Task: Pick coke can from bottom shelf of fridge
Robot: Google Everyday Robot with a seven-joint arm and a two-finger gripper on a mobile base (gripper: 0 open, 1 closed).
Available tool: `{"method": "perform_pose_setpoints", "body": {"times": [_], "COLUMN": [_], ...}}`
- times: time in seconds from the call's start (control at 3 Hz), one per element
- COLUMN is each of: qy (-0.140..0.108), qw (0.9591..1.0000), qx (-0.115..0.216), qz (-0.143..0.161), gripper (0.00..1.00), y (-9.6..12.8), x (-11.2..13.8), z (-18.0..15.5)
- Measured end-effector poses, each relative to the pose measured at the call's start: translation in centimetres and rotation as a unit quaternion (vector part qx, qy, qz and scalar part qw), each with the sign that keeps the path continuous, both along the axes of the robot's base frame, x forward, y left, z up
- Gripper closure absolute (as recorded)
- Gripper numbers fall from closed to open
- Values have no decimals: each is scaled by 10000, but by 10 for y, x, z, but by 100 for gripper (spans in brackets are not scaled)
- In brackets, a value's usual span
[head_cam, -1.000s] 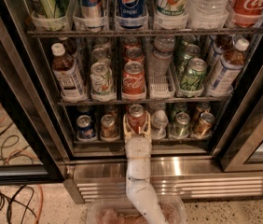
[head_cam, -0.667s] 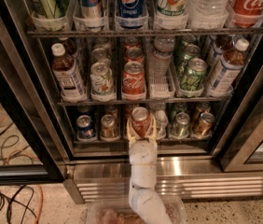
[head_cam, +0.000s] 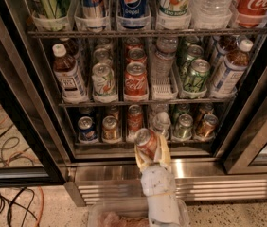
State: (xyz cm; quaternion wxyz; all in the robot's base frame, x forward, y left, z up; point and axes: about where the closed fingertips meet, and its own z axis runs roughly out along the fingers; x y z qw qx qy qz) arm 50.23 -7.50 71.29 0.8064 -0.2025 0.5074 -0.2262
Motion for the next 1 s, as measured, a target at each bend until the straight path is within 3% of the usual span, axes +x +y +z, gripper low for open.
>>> {"method": "perform_pose_setpoints", "body": {"times": [0.33, 0.67, 1.0], "qy": [404, 634, 634], "qw": [9986, 9969, 9969], "qx": [-351, -436, -436], "qz": [-18, -153, -153], "gripper": [100, 100, 100], "y": [-27, -48, -48], "x": [-39, -42, -42], "z": [0, 5, 5]}}
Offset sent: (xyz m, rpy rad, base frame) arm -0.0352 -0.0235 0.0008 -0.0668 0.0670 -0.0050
